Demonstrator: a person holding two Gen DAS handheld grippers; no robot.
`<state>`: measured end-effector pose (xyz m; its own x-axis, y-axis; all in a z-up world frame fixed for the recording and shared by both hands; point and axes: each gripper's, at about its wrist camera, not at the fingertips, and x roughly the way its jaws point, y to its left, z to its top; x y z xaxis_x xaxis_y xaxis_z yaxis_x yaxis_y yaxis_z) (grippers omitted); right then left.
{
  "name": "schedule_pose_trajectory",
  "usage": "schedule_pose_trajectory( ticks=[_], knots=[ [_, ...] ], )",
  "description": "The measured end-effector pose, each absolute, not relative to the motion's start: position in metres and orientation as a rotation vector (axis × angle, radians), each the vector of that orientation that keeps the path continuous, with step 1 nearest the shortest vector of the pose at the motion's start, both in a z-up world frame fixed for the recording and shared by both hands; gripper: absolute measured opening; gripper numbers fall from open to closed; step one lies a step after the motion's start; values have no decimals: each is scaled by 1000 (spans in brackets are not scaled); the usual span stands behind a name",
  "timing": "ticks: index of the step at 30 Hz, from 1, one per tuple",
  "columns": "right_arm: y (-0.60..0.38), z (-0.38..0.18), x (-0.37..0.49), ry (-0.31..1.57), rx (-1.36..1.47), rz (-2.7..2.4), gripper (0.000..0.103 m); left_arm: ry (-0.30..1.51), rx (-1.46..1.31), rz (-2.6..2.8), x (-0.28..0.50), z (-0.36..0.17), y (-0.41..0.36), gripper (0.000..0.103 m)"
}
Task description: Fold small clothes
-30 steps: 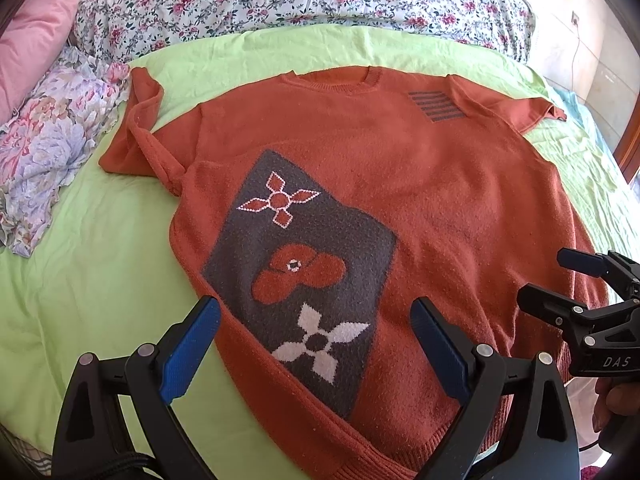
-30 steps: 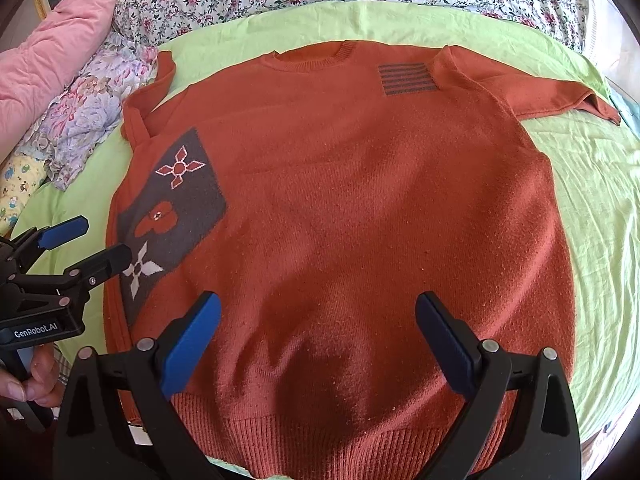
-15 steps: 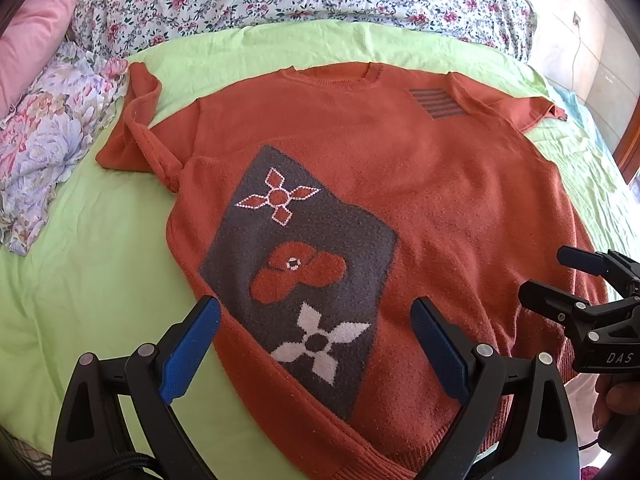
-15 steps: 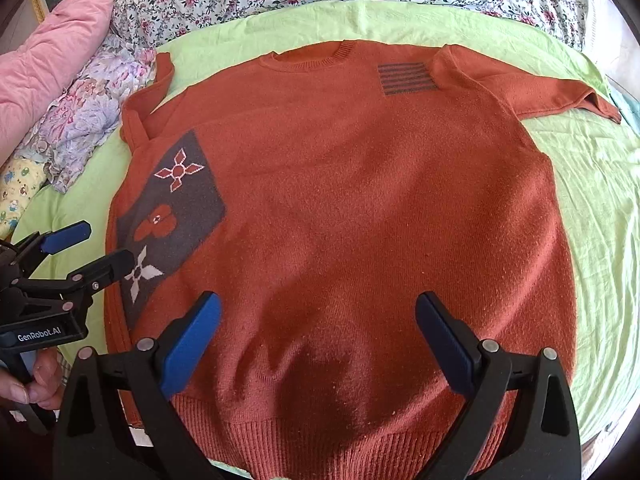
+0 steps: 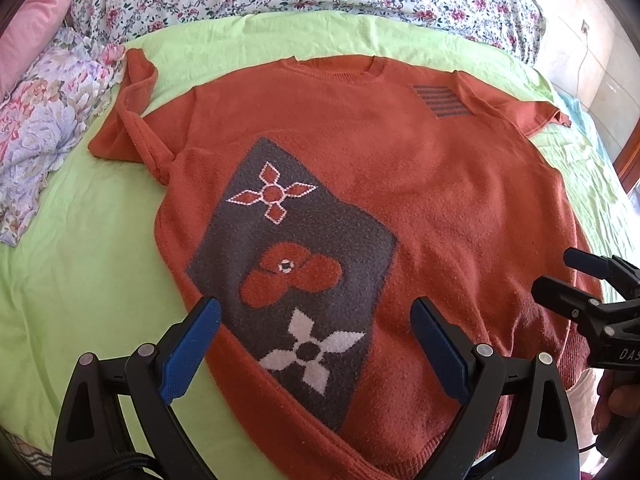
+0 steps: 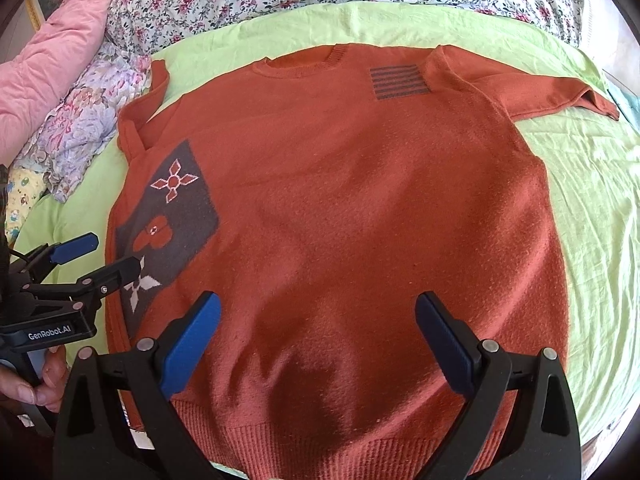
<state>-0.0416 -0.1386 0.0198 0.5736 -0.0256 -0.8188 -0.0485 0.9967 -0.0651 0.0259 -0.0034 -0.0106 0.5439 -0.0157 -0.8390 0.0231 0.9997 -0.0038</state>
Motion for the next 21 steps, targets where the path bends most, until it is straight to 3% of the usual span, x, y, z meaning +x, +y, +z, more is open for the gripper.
schedule_pose_trajectory(
  ticks=[21],
  knots=[
    [-258,69,4,935,99,-207,98,1089,14,27,99,-15,-13,96]
  ],
)
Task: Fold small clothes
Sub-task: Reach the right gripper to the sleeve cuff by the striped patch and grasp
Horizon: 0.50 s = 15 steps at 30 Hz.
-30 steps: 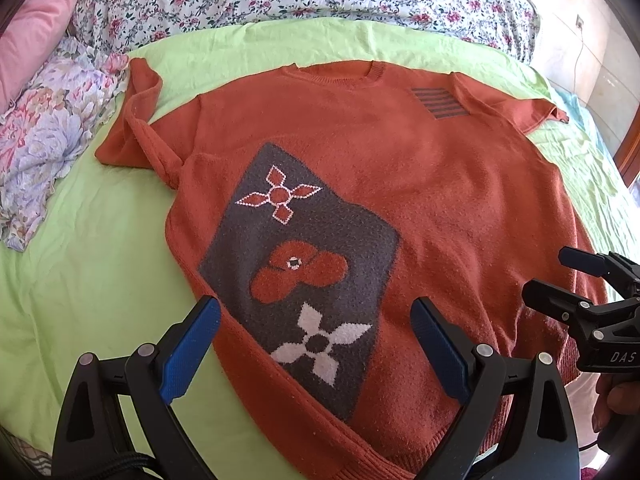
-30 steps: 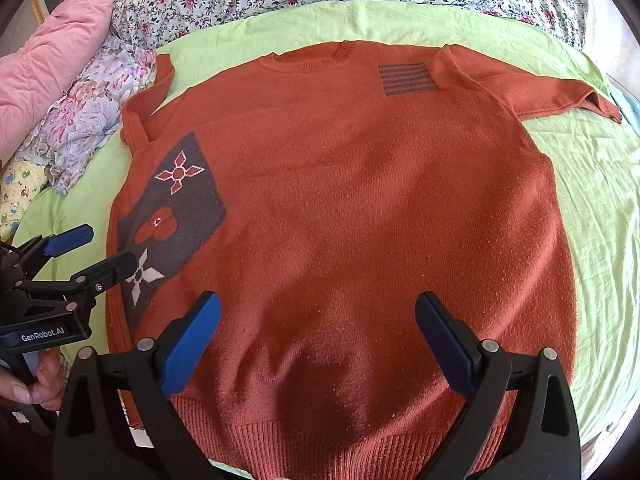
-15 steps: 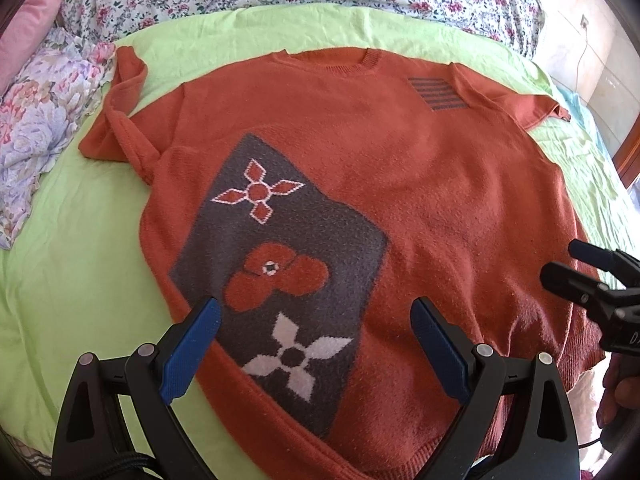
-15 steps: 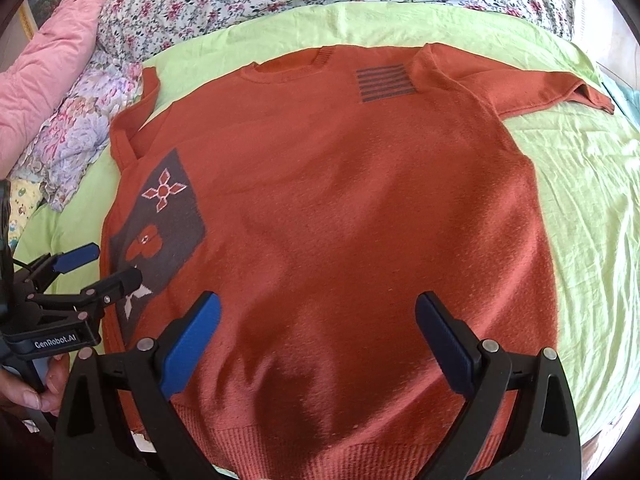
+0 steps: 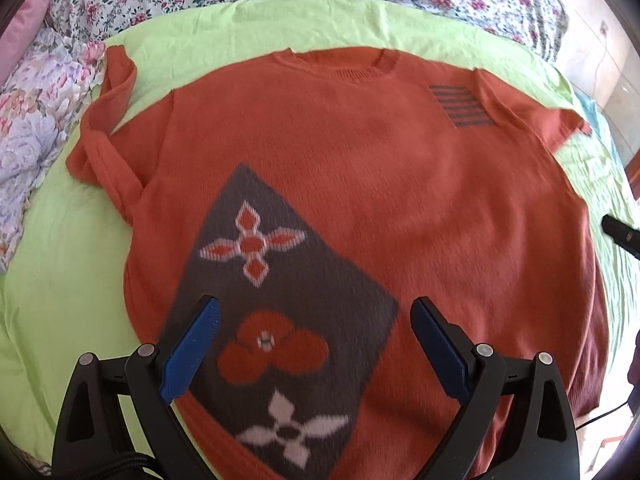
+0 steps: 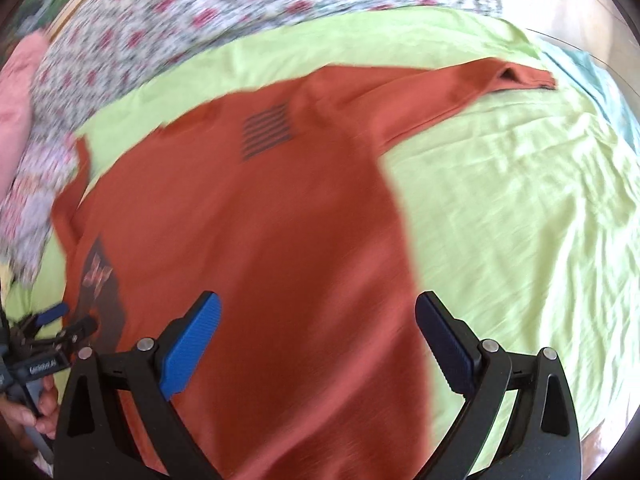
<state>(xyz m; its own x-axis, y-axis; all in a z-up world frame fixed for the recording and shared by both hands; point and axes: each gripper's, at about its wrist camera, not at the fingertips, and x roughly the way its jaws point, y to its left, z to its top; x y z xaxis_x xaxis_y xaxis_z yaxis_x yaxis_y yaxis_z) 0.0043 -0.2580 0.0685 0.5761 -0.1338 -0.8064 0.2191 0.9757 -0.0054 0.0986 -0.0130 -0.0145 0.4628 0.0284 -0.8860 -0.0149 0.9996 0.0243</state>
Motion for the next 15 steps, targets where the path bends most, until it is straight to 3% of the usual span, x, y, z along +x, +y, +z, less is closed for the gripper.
schedule_pose_trajectory(
  ticks=[7,15],
  knots=[
    [-355,108,39,862,206,-360,98,1069,-39,97,149,-2,2,96],
    [-472,139,101,779,407,-505,80,1068,-76,160,200,-3,8,96]
  ],
)
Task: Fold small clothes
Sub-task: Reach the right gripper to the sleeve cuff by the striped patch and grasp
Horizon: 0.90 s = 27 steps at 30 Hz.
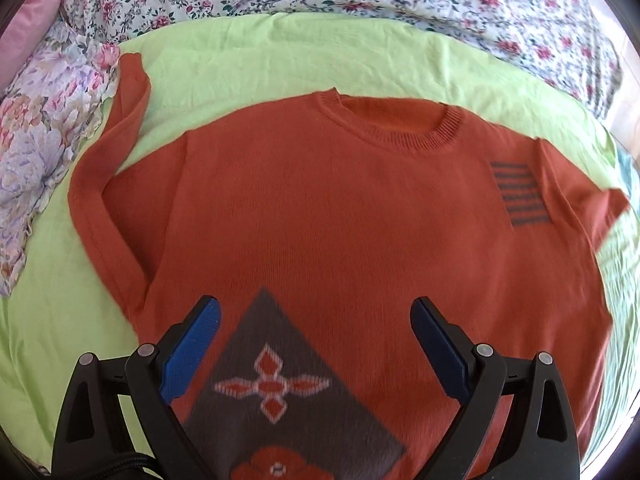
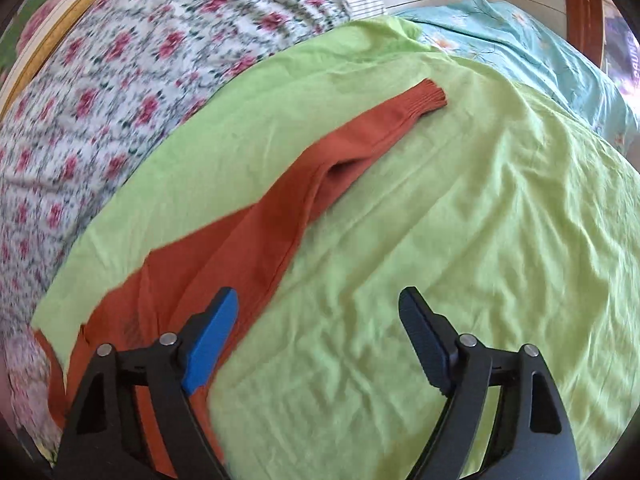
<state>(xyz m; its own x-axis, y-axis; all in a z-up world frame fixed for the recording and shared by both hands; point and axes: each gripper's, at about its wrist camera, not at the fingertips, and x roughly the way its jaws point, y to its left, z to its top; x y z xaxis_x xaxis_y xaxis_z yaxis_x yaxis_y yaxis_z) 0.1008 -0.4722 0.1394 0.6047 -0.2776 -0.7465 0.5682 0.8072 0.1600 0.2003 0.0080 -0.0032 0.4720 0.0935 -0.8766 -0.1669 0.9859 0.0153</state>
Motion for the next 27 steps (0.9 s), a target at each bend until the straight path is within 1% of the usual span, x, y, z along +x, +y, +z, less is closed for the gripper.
schedule_pose_trajectory(
  ticks=[1,3,5,8,14,16,18,19,21,27],
  knots=[
    [-483,142,108,772,420,-518,79,1068,-71,167,203,-4,7,96],
    [-509,147,125,752,458,-543,72,1078,-77,177,215,-9,5,96],
    [-530,149,140,744,482,-565,68,1090,-75,189,223,-13,3,96],
    [-564,152,152,728,538,-595,57,1111,-70,202,232,-21,-4,96],
    [-619,145,183,705,661,-606,55,1147,-53,196,246,-35,-18,96],
    [-627,141,192,712,672,-602,45,1153,-55,193,249,-37,-21,96],
    [-630,137,200,734,661,-599,16,1156,-57,191,250,-38,-23,96],
    [-629,138,203,737,648,-594,11,1154,-59,189,250,-38,-24,96],
    [-619,145,205,727,600,-575,8,1151,-64,185,250,-39,-24,96],
    [-549,169,209,715,514,-390,7,1141,-102,176,245,-34,-10,96]
  ],
)
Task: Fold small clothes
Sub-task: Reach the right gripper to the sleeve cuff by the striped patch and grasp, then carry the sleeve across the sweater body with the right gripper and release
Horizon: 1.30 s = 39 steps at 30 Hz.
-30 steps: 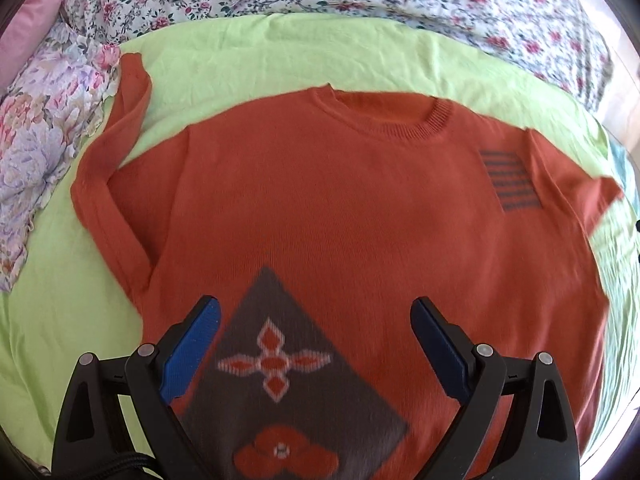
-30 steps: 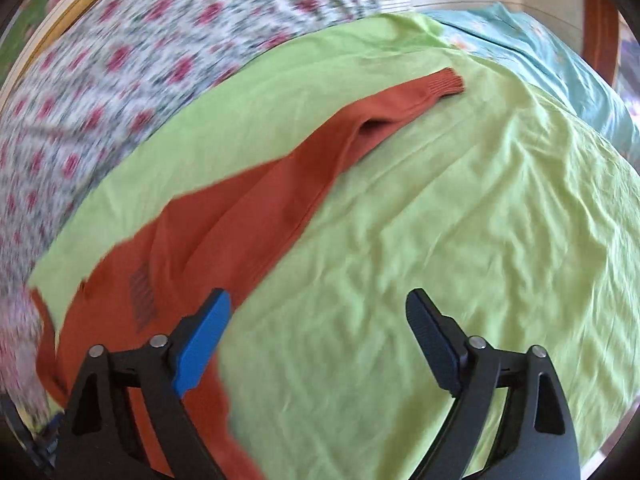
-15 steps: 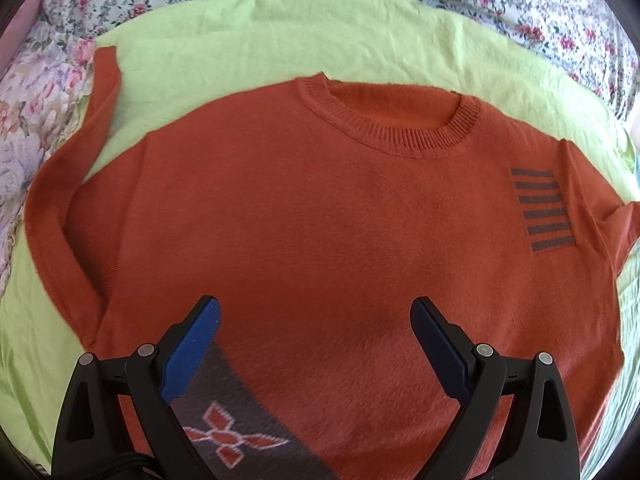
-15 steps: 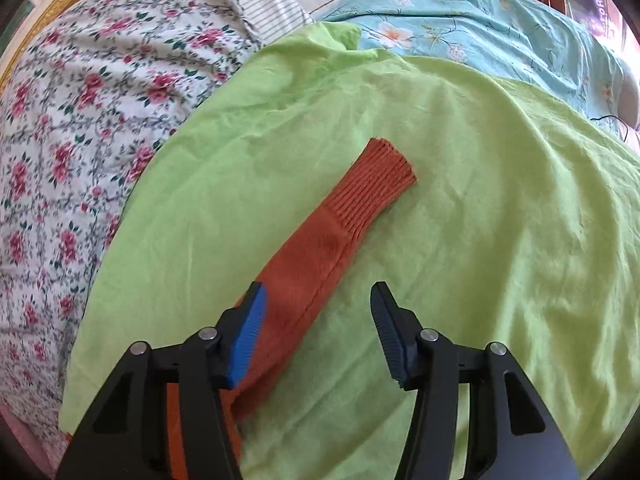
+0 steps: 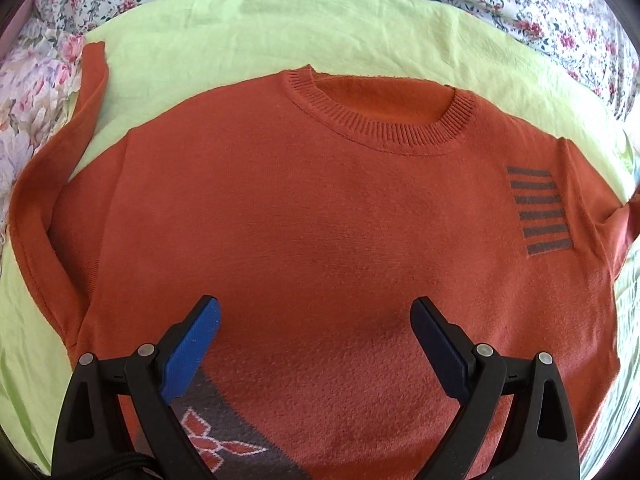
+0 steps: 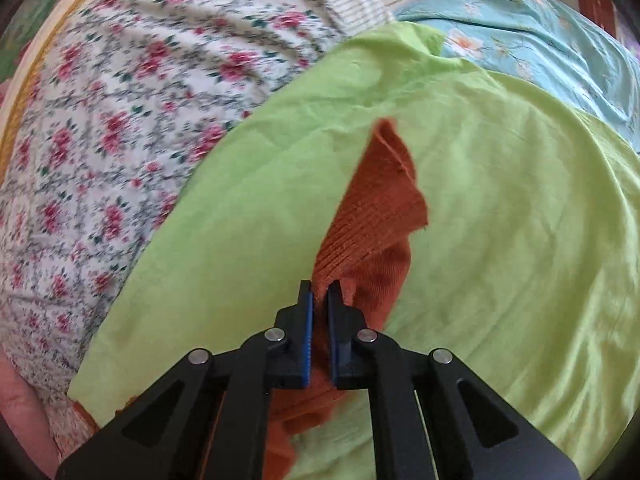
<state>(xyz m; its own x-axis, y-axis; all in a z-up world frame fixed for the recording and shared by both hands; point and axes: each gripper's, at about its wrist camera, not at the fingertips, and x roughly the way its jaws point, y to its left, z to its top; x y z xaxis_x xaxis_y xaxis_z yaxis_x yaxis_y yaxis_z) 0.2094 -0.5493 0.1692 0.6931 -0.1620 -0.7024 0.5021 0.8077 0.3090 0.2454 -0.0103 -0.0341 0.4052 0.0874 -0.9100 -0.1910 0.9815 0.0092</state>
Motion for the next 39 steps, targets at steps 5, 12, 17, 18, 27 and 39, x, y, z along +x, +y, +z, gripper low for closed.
schedule_pose_trajectory(
  ticks=[5,12,17,18,27,39],
  knots=[
    [-442,178,222,735,456,-108,7,1118,-128,167,235,-24,6,96],
    [-267,115,240,917,405,243,7,1101,-216,184,206,-10,51,96],
    [-185,57,242,1044,402,380,7,1090,-279,207,185,-6,80,96],
    [-169,45,242,1069,393,405,7,1088,-291,213,180,-6,87,96],
    [-91,-30,240,1318,333,492,28,1096,-400,176,166,-11,112,96],
    [-181,26,199,1131,389,294,47,1163,-484,64,257,-50,80,95]
  ],
)
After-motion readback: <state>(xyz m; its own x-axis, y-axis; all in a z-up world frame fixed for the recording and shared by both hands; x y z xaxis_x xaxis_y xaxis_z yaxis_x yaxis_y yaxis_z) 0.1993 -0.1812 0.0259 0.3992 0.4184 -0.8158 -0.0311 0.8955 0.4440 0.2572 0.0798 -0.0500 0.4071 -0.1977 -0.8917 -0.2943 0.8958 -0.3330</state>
